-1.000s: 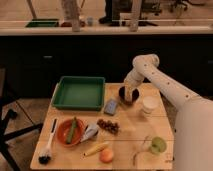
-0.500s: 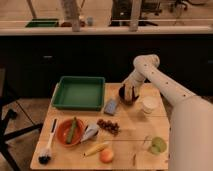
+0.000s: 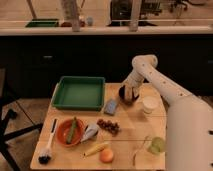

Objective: Place eraser in table surface

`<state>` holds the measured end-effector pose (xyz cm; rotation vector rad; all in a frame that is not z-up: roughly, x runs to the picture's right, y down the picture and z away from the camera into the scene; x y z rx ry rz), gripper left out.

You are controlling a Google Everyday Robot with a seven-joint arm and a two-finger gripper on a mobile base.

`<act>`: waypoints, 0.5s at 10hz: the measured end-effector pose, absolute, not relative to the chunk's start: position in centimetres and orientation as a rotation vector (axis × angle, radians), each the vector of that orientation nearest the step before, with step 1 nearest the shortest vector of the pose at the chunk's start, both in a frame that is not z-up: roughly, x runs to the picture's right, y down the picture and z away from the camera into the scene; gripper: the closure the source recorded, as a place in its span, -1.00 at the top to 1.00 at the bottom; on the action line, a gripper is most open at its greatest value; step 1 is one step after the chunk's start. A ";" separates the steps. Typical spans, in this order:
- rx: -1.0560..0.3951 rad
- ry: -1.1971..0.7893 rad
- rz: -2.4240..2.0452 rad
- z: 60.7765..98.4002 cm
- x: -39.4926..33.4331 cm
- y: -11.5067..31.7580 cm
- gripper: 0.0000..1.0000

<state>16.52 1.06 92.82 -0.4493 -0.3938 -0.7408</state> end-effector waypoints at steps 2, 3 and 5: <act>-0.456 -0.404 -0.756 93.0 15.9 1.3 0.42; -0.457 -0.408 -0.758 93.1 15.8 1.2 0.42; -0.464 -0.413 -0.759 93.4 15.8 1.3 0.42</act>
